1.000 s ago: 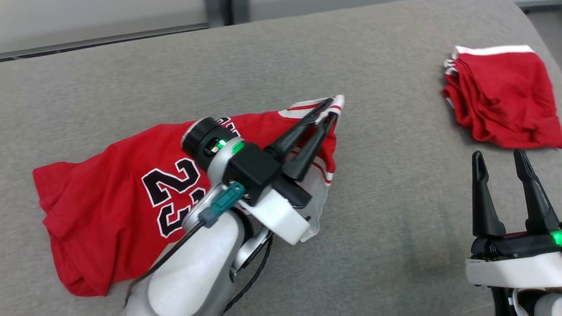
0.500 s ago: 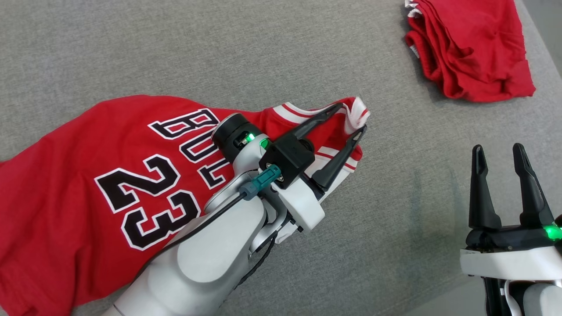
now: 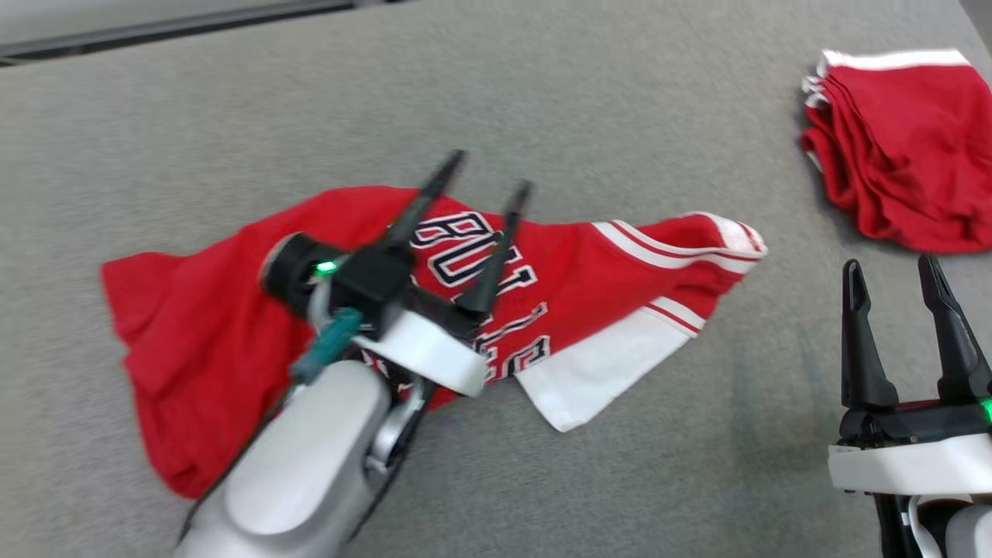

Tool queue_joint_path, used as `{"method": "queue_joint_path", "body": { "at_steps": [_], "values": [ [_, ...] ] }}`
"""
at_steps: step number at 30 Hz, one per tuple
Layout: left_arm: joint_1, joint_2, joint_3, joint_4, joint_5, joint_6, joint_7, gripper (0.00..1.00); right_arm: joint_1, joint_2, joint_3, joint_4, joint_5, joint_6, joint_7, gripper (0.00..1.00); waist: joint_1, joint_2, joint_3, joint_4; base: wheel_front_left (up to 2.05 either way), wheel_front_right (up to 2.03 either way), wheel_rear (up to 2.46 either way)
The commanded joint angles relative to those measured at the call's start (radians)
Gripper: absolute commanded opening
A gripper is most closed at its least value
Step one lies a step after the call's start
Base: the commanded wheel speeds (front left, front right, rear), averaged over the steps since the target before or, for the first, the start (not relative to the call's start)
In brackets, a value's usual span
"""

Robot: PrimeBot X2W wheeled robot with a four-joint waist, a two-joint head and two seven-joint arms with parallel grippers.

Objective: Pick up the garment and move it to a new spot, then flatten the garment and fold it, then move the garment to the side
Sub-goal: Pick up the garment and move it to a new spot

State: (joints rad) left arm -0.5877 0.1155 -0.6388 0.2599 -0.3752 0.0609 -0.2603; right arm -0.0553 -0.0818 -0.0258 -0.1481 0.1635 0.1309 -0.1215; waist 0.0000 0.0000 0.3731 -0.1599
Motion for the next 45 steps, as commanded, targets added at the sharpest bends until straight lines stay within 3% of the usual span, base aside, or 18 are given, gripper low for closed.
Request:
{"method": "queue_joint_path", "body": {
  "at_steps": [1, 5, 9, 16, 26, 34, 45],
  "values": [
    [0.035, 0.016, 0.036, -0.018, -0.012, 0.019, -0.005, 1.00, 0.015, -0.010, -0.002, -0.011, -0.008, 0.000, 0.010, 1.00, 0.0000, 0.0000, -0.066, 0.073, 0.00, 0.00, 0.00],
    [0.134, 0.051, 0.166, -0.068, -0.027, 0.065, -0.005, 1.00, 0.034, -0.027, 0.004, -0.024, -0.008, 0.000, 0.037, 1.00, 0.0000, 0.0000, -0.104, 0.128, 0.00, 0.00, 0.00],
    [0.240, 0.079, 0.290, -0.099, -0.041, 0.083, -0.006, 1.00, 0.051, -0.037, 0.006, -0.033, -0.004, 0.000, 0.061, 1.00, 0.0000, 0.0000, -0.140, 0.173, 0.00, 0.00, 0.00],
    [0.379, 0.118, 0.413, -0.121, -0.042, 0.052, -0.006, 1.00, 0.086, -0.050, 0.002, -0.036, 0.002, 0.000, 0.091, 1.00, 0.0000, 0.0000, -0.196, 0.217, 0.00, 0.00, 0.00],
    [0.489, 0.122, 0.416, -0.128, -0.018, 0.028, -0.006, 1.00, 0.148, -0.053, 0.007, -0.014, 0.008, 0.000, 0.111, 1.00, 0.0000, 0.0000, -0.284, 0.232, 0.00, 0.00, 0.00],
    [0.579, 0.134, 0.399, -0.149, -0.015, 0.048, 0.013, 1.00, 0.219, -0.045, 0.002, -0.022, 0.014, 0.000, 0.128, 1.00, 0.0000, 0.0000, -0.355, 0.225, 0.00, 0.00, 0.00],
    [0.600, 0.147, 0.394, -0.192, -0.007, 0.073, 0.032, 1.00, 0.230, -0.033, -0.014, -0.049, 0.012, 0.000, 0.138, 1.00, 0.0000, 0.0000, -0.361, 0.225, 0.00, 0.00, 0.00]
  ]
}}
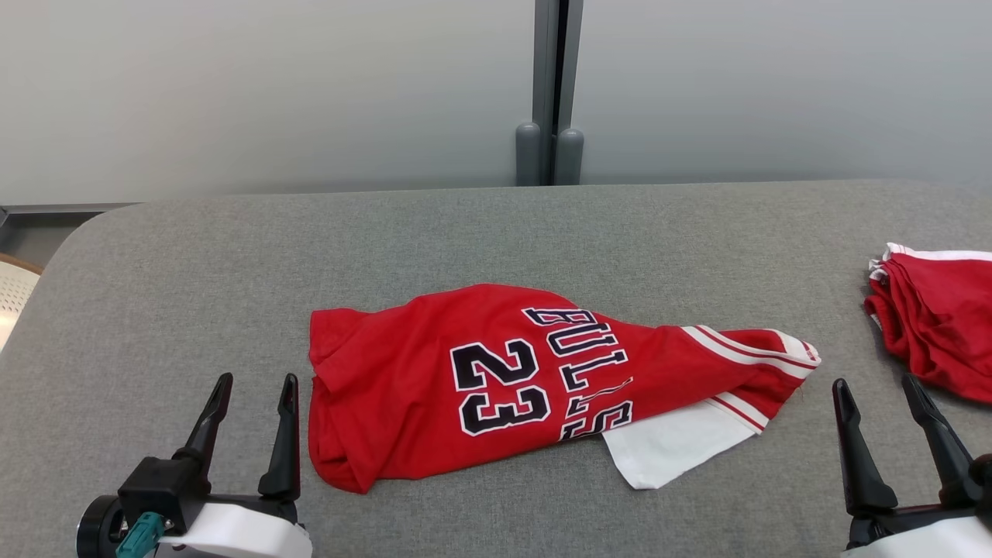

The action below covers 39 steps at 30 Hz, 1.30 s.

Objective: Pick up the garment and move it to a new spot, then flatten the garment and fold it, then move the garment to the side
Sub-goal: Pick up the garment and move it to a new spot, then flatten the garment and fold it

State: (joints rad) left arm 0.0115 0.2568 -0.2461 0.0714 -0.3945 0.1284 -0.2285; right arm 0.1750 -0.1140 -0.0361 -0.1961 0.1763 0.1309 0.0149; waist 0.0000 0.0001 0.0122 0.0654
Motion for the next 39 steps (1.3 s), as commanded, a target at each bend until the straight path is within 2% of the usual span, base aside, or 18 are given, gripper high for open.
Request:
{"method": "queue_joint_path", "body": {
  "at_steps": [1, 10, 14, 20, 29, 30, 31, 35, 39],
  "values": [
    [0.001, 0.006, 0.002, -0.007, 0.012, 0.008, 0.001, 1.00, -0.002, 0.000, -0.005, -0.002, 0.000, 0.000, 0.001, 1.00, 0.0000, -0.0001, 0.002, -0.001, 0.00, 0.00, 0.00],
    [-0.013, 0.007, -0.012, -0.016, 0.012, 0.013, 0.010, 1.00, -0.010, 0.003, -0.006, -0.003, 0.004, 0.000, -0.004, 1.00, 0.0000, -0.0001, 0.010, -0.001, 0.00, 0.00, 0.00],
    [-0.024, -0.004, -0.055, 0.007, -0.003, -0.016, 0.068, 1.00, -0.019, 0.004, -0.002, -0.004, 0.009, 0.000, -0.008, 1.00, 0.0000, -0.0001, 0.031, 0.000, 0.00, 0.00, 0.00],
    [-0.047, -0.035, -0.128, 0.141, -0.038, -0.075, 0.168, 1.00, -0.042, 0.004, 0.019, -0.006, 0.011, 0.000, -0.008, 1.00, 0.0000, -0.0001, 0.085, -0.007, 0.00, 0.00, 0.00],
    [-0.115, -0.070, -0.136, 0.329, -0.060, -0.103, 0.141, 1.00, -0.072, -0.004, 0.018, 0.008, 0.024, 0.000, -0.025, 1.00, 0.0000, -0.0001, 0.128, -0.017, 0.00, 0.00, 0.00],
    [-0.124, -0.072, -0.130, 0.341, -0.060, -0.105, 0.122, 0.47, -0.074, -0.005, 0.018, 0.009, 0.025, 0.000, -0.026, 1.00, 0.0000, -0.0001, 0.130, -0.018, 0.00, 0.00, 0.00],
    [-0.128, -0.076, -0.130, 0.355, -0.064, -0.108, 0.113, 0.00, -0.075, -0.006, 0.017, 0.010, 0.025, 0.000, -0.026, 1.00, 0.0000, -0.0001, 0.132, -0.019, 0.00, 0.00, 0.00],
    [-0.164, -0.069, -0.124, 0.384, -0.054, -0.118, 0.056, 0.00, -0.076, -0.005, 0.011, 0.009, 0.026, 0.000, -0.029, 1.00, 0.0000, -0.0001, 0.137, -0.017, 0.00, 0.00, 0.00],
    [-0.202, -0.059, -0.108, 0.337, -0.047, -0.123, 0.010, 0.00, -0.080, -0.003, 0.003, 0.003, 0.026, 0.000, -0.029, 1.00, 0.0000, -0.0001, 0.141, -0.013, 0.00, 0.00, 0.00]
  ]
}}
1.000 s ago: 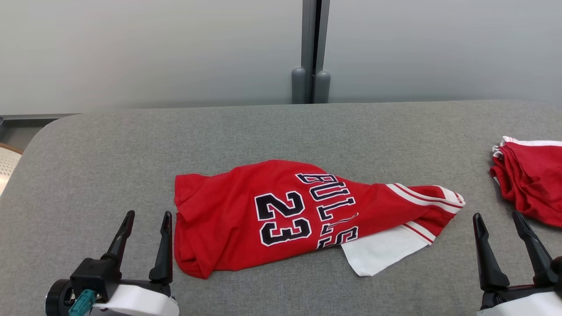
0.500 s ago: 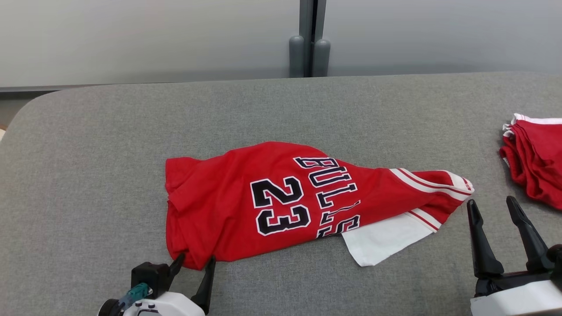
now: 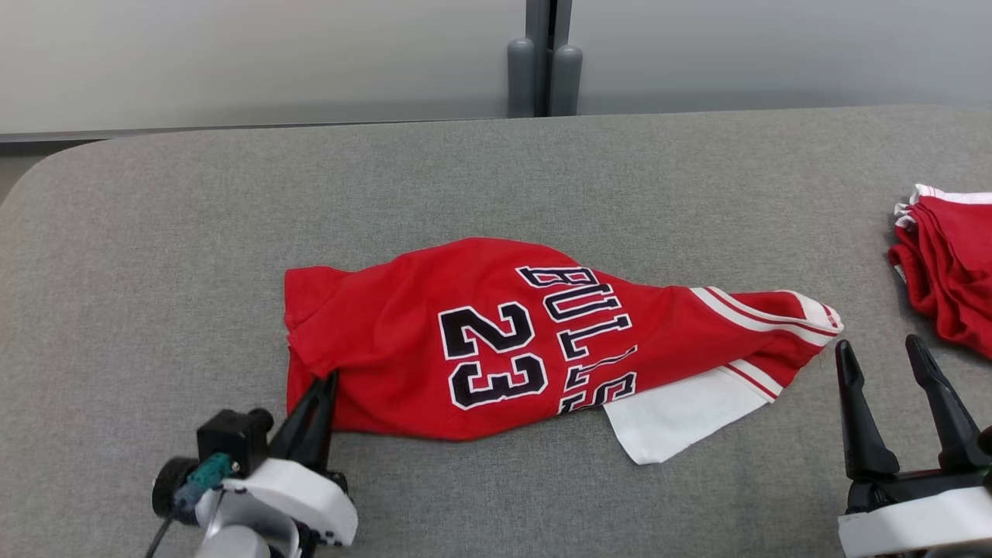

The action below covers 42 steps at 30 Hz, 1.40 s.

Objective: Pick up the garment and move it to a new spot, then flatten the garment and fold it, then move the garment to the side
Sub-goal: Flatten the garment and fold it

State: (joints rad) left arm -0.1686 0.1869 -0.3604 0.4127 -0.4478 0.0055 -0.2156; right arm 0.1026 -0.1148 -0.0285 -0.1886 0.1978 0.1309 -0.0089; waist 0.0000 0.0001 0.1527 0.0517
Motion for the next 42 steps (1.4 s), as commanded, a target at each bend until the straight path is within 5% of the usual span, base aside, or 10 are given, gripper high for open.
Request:
{"method": "queue_joint_path", "body": {
  "at_steps": [1, 10, 16, 26, 27, 28, 34, 42],
  "values": [
    [-0.033, 0.013, 0.013, -0.029, 0.007, 0.002, -0.011, 0.00, -0.008, -0.002, -0.007, -0.004, 0.005, 0.000, -0.006, 1.00, 0.0000, -0.0001, 0.002, 0.001, 0.00, 0.00, 0.00],
    [-0.209, 0.066, 0.063, -0.147, -0.001, 0.021, 0.077, 0.00, -0.058, 0.002, -0.010, -0.033, 0.014, 0.000, -0.008, 1.00, 0.0000, -0.0001, 0.112, -0.050, 0.00, 0.00, 0.00],
    [-0.389, 0.078, 0.115, 0.011, -0.058, -0.006, 0.120, 0.00, -0.117, 0.016, 0.001, -0.021, 0.022, 0.000, -0.036, 1.00, 0.0000, -0.0001, 0.241, -0.108, 0.00, 0.00, 0.00],
    [-0.591, 0.079, 0.126, 0.293, -0.069, -0.078, 0.026, 0.00, -0.172, 0.027, 0.015, 0.036, 0.024, 0.000, -0.088, 1.00, 0.0000, -0.0001, 0.321, -0.135, 0.00, 0.00, 0.00],
    [-0.601, 0.074, 0.127, 0.316, -0.075, -0.083, 0.017, 0.94, -0.177, 0.028, 0.015, 0.039, 0.022, 0.000, -0.090, 1.00, 0.0000, -0.0001, 0.322, -0.134, 0.00, 0.00, 0.00],
    [-0.607, 0.075, 0.126, 0.335, -0.072, -0.087, 0.002, 1.00, -0.183, 0.029, 0.017, 0.043, 0.019, 0.000, -0.093, 1.00, 0.0000, -0.0001, 0.322, -0.133, 0.00, 0.00, 0.00],
    [-0.554, 0.065, 0.162, 0.319, -0.046, -0.059, -0.048, 1.00, -0.184, 0.021, 0.010, 0.052, 0.006, 0.000, -0.102, 1.00, 0.0000, -0.0001, 0.284, -0.107, 0.00, 0.00, 0.00],
    [-0.275, 0.030, 0.266, -0.067, 0.096, 0.025, -0.049, 1.00, -0.143, 0.004, 0.008, 0.041, -0.009, 0.000, -0.081, 1.00, 0.0000, -0.0001, 0.176, -0.059, 0.00, 0.00, 0.00]
  ]
}}
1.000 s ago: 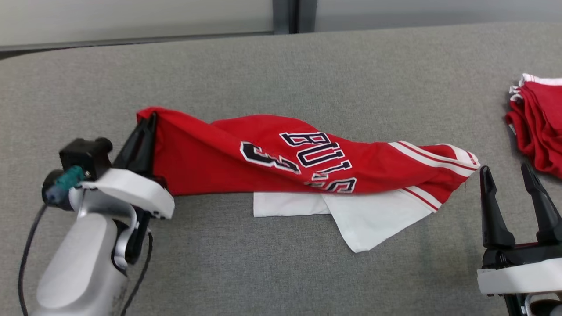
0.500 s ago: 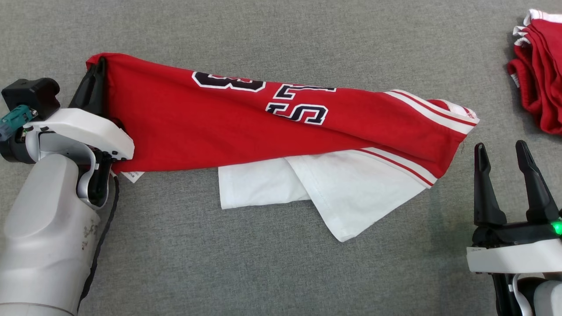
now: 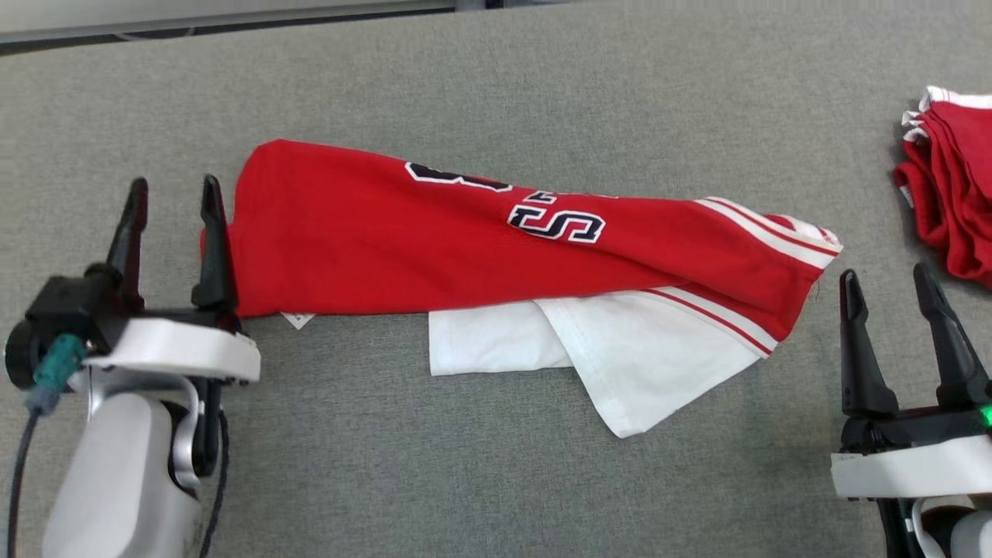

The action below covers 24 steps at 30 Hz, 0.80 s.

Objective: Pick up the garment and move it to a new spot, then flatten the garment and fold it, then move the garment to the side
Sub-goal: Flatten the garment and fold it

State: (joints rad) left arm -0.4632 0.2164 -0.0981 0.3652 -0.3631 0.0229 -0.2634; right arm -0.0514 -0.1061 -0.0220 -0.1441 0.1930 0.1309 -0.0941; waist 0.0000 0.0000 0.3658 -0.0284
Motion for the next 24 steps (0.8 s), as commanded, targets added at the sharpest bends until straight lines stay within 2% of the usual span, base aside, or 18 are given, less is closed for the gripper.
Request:
{"method": "queue_joint_path", "body": {
  "at_steps": [1, 11, 24],
  "values": [
    [0.057, -0.006, 0.008, -0.062, 0.024, 0.013, -0.001, 1.00, 0.019, -0.005, 0.002, -0.006, -0.005, 0.000, 0.011, 1.00, 0.0000, 0.0000, -0.051, 0.025, 0.00, 0.00, 0.00],
    [0.404, -0.049, -0.023, -0.309, 0.071, 0.065, 0.016, 1.00, 0.120, -0.009, 0.015, -0.021, -0.003, 0.000, 0.058, 1.00, 0.0000, 0.0000, -0.195, 0.045, 0.00, 0.00, 0.00],
    [0.474, -0.038, -0.033, -0.369, 0.065, 0.084, 0.056, 1.00, 0.148, -0.010, 0.011, -0.053, 0.003, 0.000, 0.080, 1.00, 0.0000, 0.0000, -0.208, 0.052, 0.00, 0.00, 0.00]
  ]
}}
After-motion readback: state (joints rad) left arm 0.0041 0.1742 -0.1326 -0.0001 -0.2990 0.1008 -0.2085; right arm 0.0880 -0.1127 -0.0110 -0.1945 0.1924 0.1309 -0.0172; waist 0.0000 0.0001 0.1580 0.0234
